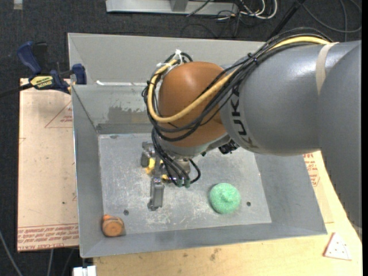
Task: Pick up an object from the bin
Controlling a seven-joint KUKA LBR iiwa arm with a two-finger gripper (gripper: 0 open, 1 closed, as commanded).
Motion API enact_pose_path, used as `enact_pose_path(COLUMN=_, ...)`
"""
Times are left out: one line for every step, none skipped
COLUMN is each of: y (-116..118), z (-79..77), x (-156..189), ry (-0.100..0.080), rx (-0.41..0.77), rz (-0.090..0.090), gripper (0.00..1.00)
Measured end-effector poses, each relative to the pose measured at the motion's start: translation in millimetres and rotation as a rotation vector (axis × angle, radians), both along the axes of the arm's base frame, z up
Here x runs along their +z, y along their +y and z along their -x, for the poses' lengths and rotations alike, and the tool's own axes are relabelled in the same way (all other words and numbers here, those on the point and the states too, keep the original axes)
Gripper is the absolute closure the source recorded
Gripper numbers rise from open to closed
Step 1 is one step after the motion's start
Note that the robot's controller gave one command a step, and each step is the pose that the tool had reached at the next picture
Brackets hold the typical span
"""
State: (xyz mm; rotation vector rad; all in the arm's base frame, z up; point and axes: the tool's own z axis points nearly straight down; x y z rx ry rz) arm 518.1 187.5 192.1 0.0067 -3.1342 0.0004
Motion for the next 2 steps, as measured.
enact_pose_path(y=-1, z=-1.9, x=4, ry=-0.007, rx=-0.004, rz=-0.001, gripper=0.0)
enact_pose_path(y=-33, z=-36.4, x=-65, ry=-0.014, rx=0.033, rz=-0.003, gripper=0.0)
